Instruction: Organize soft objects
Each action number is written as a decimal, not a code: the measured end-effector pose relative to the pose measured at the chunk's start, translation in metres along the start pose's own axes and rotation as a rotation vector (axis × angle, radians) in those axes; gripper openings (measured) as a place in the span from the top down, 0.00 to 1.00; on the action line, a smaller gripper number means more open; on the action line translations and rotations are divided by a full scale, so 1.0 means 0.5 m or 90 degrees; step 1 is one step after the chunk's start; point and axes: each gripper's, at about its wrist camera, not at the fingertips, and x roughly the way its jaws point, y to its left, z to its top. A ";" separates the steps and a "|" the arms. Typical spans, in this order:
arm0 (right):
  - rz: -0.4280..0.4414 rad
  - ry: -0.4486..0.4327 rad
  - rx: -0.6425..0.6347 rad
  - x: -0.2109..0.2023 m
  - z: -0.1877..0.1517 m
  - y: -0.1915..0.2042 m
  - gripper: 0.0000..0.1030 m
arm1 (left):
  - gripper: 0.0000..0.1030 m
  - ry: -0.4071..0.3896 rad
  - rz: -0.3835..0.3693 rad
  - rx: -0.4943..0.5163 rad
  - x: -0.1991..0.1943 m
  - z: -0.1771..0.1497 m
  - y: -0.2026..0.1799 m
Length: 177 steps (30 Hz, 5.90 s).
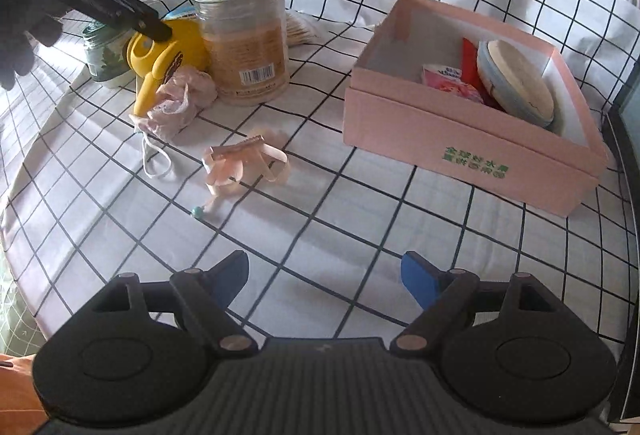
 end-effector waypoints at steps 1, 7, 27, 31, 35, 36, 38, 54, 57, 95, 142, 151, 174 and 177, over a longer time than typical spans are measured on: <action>-0.001 -0.003 -0.003 -0.001 0.003 0.004 0.19 | 0.47 0.006 -0.001 0.001 0.006 -0.001 0.003; 0.029 -0.030 -0.020 -0.005 0.036 0.030 0.19 | 0.46 0.017 -0.042 0.004 0.023 0.013 0.025; 0.019 -0.050 -0.017 0.064 0.107 0.087 0.18 | 0.39 0.032 -0.188 0.005 0.059 -0.016 0.043; 0.028 -0.033 -0.002 0.095 0.118 0.089 0.18 | 0.45 0.046 -0.207 -0.076 0.058 -0.036 0.066; 0.050 -0.022 -0.005 0.102 0.122 0.096 0.48 | 0.60 0.064 -0.228 -0.132 0.066 -0.055 0.082; 0.046 -0.019 -0.016 0.100 0.124 0.101 0.53 | 0.69 0.057 -0.241 -0.145 0.062 -0.060 0.084; 0.054 -0.006 -0.031 0.096 0.131 0.106 0.72 | 0.78 0.045 -0.259 -0.165 0.050 -0.065 0.086; 0.073 -0.188 -0.111 -0.204 0.286 0.060 0.72 | 0.81 -0.198 -0.158 -0.103 -0.287 0.083 0.076; 0.061 -0.237 -0.108 -0.263 0.312 0.022 0.72 | 0.81 -0.226 -0.158 -0.143 -0.314 0.131 0.085; -0.019 -0.156 0.141 -0.048 0.094 -0.286 0.31 | 0.71 -0.127 -0.257 -0.316 0.063 0.298 -0.189; 0.214 0.035 -0.183 0.137 0.174 0.342 0.21 | 0.71 -0.188 0.003 -0.684 -0.148 -0.424 0.056; 0.178 -0.033 -0.190 0.011 0.221 0.258 0.21 | 0.71 -0.172 -0.018 -0.653 -0.117 -0.325 0.055; 0.218 0.093 -0.370 0.149 0.250 0.334 0.76 | 0.71 -0.133 -0.015 -0.695 -0.115 -0.330 0.096; 0.229 0.090 -0.327 0.144 0.233 0.310 0.79 | 0.71 -0.135 -0.024 -0.704 -0.091 -0.319 0.091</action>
